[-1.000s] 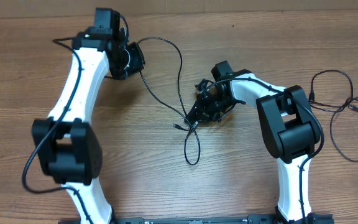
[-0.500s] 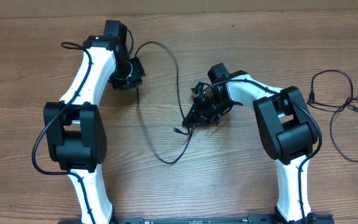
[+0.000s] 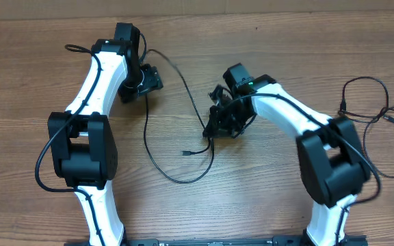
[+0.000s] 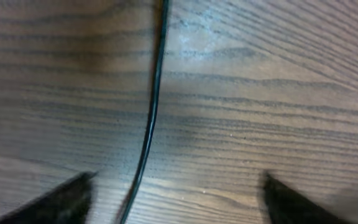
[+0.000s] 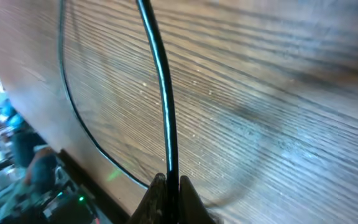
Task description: Untangle cables
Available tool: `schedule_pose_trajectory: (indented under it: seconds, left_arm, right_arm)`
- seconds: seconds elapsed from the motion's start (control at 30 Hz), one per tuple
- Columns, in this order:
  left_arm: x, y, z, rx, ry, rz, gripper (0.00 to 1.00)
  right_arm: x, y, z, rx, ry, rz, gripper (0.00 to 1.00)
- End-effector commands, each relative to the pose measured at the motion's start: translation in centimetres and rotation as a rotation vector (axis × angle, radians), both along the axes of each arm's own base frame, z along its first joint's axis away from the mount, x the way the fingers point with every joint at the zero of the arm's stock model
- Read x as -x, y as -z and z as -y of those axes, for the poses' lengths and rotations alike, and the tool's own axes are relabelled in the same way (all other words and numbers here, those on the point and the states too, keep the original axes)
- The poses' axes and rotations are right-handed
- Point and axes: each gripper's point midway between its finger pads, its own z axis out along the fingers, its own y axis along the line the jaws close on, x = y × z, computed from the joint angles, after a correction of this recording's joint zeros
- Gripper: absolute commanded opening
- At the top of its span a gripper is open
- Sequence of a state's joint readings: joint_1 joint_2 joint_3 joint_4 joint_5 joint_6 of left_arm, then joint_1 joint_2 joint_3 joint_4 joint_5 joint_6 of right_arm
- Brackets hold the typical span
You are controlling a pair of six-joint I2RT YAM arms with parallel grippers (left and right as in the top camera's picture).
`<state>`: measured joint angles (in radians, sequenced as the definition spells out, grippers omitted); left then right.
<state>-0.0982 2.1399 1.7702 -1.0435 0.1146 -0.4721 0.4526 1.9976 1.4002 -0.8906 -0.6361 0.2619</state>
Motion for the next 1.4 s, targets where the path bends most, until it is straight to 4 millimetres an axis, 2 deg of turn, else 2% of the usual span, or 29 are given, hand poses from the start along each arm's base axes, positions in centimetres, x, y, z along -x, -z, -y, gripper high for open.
schedule_pose_trajectory:
  seconds: [0.0, 0.1, 0.2, 0.33, 0.4, 0.57, 0.63, 0.67, 0.73, 0.87, 0.97, 1.07, 1.1, 1.13, 1.17, 1.23, 1.3, 1.37]
  left_arm:
    - [-0.4, -0.1, 0.4, 0.000, 0.009, 0.011, 0.99]
    - [-0.8, -0.5, 1.8, 0.087, 0.079, 0.036, 1.00]
    - [-1.3, -2.0, 3.5, 0.237, 0.154, 0.073, 1.00]
    - [-1.8, -6.0, 5.8, 0.503, 0.245, 0.139, 1.00]
    - [-1.9, -8.0, 6.6, 0.609, 0.257, 0.164, 1.00]
    - [-2.6, -11.9, 7.5, 0.708, 0.297, 0.245, 1.00]
    - [-3.1, -12.2, 7.0, 0.666, 0.288, 0.263, 1.00]
    - [-3.4, -11.8, 6.3, 0.612, 0.259, 0.257, 1.00]
    - [-3.6, -10.1, 4.2, 0.469, 0.164, 0.210, 1.00]
    - [-2.1, -6.9, -0.4, 0.182, 0.057, 0.096, 1.00]
    - [-0.7, -5.4, -3.2, 0.020, 0.015, 0.026, 1.00]
    - [0.3, -4.8, -4.6, -0.048, -0.012, -0.018, 1.00]
    - [0.3, -4.8, -4.7, -0.048, -0.014, -0.019, 0.99]
    - [0.3, -4.8, -4.8, -0.048, -0.017, -0.019, 0.99]
    - [0.3, -4.8, -4.9, -0.044, -0.020, -0.017, 1.00]
    - [0.2, -4.9, -4.8, -0.013, -0.026, -0.014, 1.00]
    - [0.2, -5.0, -5.3, 0.026, -0.046, -0.016, 1.00]
    - [0.3, -5.0, -6.0, 0.062, -0.072, -0.019, 1.00]
  right_arm:
    - [0.2, -0.3, -0.4, 0.059, -0.022, 0.063, 0.04]
    - [0.8, 0.0, -1.0, 0.087, -0.050, 0.078, 0.04]
    - [1.6, 0.1, -1.9, 0.087, -0.082, 0.085, 0.04]
    - [2.3, 0.0, -3.2, 0.076, -0.114, 0.101, 0.05]
    - [2.5, -0.3, -3.9, 0.046, -0.126, 0.102, 0.20]
    - [2.7, -1.5, -5.6, -0.065, -0.146, 0.099, 0.22]
    - [2.3, -1.7, -5.9, -0.081, -0.147, 0.118, 0.11]
    - [2.1, -1.7, -6.0, -0.085, -0.147, 0.126, 0.08]
    - [1.9, -1.8, -6.1, -0.088, -0.135, 0.127, 0.07]
    - [2.0, -1.8, -6.4, -0.080, -0.102, 0.106, 0.08]
    - [1.6, -1.4, -6.8, -0.049, -0.106, 0.156, 0.25]
    - [1.2, -1.2, -7.5, -0.023, -0.115, 0.219, 0.38]
    - [1.1, -1.1, -7.7, -0.017, -0.118, 0.238, 0.57]
    - [1.0, -1.2, -8.0, -0.021, -0.123, 0.253, 0.89]
    - [0.9, -1.4, -8.4, -0.037, -0.125, 0.264, 1.00]
    - [1.3, -2.4, -9.4, -0.109, -0.145, 0.256, 1.00]
    - [1.7, -4.1, -11.0, -0.237, -0.191, 0.256, 1.00]
    - [1.6, -4.4, -11.5, -0.261, -0.231, 0.308, 1.00]
